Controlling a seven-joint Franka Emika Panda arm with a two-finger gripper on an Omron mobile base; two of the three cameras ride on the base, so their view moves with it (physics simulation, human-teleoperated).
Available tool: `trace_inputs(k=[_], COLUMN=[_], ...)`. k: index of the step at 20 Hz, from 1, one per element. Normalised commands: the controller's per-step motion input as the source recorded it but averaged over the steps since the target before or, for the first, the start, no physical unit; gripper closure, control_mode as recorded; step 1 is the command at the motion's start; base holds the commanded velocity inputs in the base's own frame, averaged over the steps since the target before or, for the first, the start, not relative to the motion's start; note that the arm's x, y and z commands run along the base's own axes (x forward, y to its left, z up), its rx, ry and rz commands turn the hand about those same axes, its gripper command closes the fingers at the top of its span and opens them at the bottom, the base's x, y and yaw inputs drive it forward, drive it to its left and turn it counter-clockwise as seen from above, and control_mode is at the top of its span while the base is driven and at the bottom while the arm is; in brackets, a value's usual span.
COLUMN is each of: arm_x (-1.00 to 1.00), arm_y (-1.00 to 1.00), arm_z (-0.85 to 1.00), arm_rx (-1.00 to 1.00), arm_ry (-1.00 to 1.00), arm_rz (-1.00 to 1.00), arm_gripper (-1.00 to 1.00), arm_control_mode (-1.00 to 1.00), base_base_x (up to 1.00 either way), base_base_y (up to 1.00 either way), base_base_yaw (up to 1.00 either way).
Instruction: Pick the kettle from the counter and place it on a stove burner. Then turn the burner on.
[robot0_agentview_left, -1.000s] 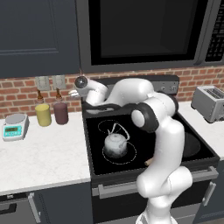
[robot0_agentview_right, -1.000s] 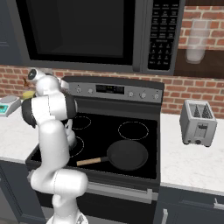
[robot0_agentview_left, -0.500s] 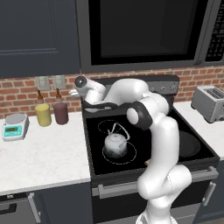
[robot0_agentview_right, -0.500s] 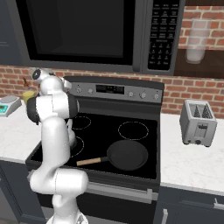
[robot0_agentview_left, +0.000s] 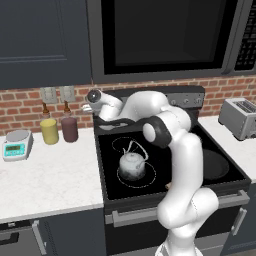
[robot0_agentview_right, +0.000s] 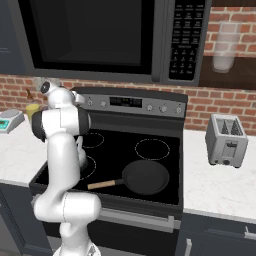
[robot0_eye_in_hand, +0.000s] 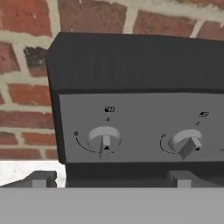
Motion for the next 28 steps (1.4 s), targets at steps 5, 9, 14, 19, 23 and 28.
trace_inputs(k=[5, 9, 14, 19, 23, 28], arm_x=[0.21, 0.24, 0.25, 0.21, 0.13, 0.03], arm_y=[0.0, 0.0, 0.0, 0.0, 0.0, 0.0], arm_z=[-0.07, -0.04, 0.0, -0.01, -0.09, -0.03], arm_rx=[0.0, 0.0, 0.0, 0.0, 0.0, 0.0], arm_ry=[-0.01, 0.0, 0.0, 0.0, 0.0, -0.01], arm_rz=[0.0, 0.0, 0.0, 0.0, 0.0, 0.0], arm_gripper=[-1.0, -1.0, -1.0, -1.0, -1.0, 1.0], arm_control_mode=[-1.0, -1.0, -1.0, -1.0, -1.0, -1.0], base_base_x=[0.0, 0.0, 0.0, 0.0, 0.0, 0.0], base_base_y=[0.0, 0.0, 0.0, 0.0, 0.0, 0.0], base_base_yaw=[0.0, 0.0, 0.0, 0.0, 0.0, 0.0])
